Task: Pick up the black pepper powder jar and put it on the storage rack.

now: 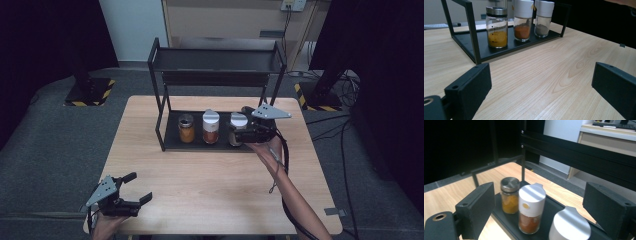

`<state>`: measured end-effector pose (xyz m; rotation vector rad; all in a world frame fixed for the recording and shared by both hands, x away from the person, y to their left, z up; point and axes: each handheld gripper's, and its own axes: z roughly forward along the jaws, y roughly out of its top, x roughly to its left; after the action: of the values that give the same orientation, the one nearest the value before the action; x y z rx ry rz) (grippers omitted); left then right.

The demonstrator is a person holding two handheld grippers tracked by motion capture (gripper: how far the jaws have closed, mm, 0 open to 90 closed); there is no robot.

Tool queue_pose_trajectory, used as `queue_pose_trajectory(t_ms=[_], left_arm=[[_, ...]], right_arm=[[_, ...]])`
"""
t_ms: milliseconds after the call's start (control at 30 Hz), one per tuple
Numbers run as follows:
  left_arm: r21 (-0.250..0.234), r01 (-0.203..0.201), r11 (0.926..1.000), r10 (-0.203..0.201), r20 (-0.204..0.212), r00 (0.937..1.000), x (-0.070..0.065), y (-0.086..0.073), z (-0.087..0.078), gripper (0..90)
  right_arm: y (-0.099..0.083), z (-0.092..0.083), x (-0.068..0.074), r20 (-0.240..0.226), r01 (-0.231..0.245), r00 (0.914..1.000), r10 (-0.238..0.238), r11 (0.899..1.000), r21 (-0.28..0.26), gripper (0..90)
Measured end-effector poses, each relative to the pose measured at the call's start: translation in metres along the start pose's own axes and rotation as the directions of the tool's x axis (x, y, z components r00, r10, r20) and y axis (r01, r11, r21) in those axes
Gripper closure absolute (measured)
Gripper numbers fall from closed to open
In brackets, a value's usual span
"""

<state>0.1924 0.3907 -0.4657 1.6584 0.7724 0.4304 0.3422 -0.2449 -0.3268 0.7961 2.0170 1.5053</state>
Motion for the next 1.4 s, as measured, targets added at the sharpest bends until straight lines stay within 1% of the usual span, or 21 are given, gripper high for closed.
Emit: queue_pose_trajectory(t_ms=[200,367,533,667,767,867,1000,1067,1233,1400], left_arm=[[0.002,-0.004,1.0,0.004,0.005,1.0,0.0,0.0,0.0,1.9],[0.002,-0.008,1.0,0.008,0.01,0.9999,0.0,0.0,0.0,1.8],[0.006,-0.013,0.9999,0.013,0.012,0.9998,-0.001,0.001,0.0,1.8],[0.006,-0.013,0.9999,0.013,0.011,0.9999,-0.001,0.001,0.0,1.8],[0.006,-0.015,0.9999,0.015,0.012,0.9998,-0.001,0.001,0.0,1.8],[0.007,-0.019,0.9998,0.018,0.012,0.9998,-0.002,0.002,0.0,1.8],[0.002,-0.016,0.9999,0.016,0.008,0.9998,-0.002,0.001,-0.001,1.9],[0.003,-0.018,0.9998,0.018,0.008,0.9998,-0.003,0.001,-0.002,1.9],[0.003,-0.025,0.9997,0.025,0.01,0.9996,-0.004,0.002,-0.002,1.9],[0.0,-0.023,0.9997,0.023,0.007,0.9997,-0.004,0.002,-0.003,1.9]], right_arm=[[-0.001,-0.015,0.01,-0.031,0.017,0.9994,-0.017,1.0,-0.023,11.1],[-0.005,-0.03,0.016,-0.051,0.026,0.9983,-0.027,0.999,-0.028,11.1],[-0.011,-0.048,0.019,-0.065,0.01,0.9978,-0.013,0.999,-0.043,11.1],[-0.017,-0.065,0.021,-0.066,0.004,0.9978,-0.007,0.999,-0.054,11.1],[-0.024,-0.081,0.024,-0.06,-0.004,0.9982,0.0,0.998,-0.059,11.1],[-0.03,-0.094,0.028,-0.042,-0.005,0.9991,0.003,0.998,-0.062,11.1],[-0.043,-0.114,0.032,-0.017,-0.019,0.9997,0.018,0.997,-0.077,11.1],[-0.051,-0.122,0.033,-0.008,-0.033,0.9994,0.033,0.996,-0.081,11.1],[-0.066,-0.14,0.038,0.029,-0.046,0.9984,0.048,0.997,-0.063,10.9],[-0.078,-0.156,0.042,0.057,-0.054,0.9967,0.057,0.996,-0.064,10.9]])
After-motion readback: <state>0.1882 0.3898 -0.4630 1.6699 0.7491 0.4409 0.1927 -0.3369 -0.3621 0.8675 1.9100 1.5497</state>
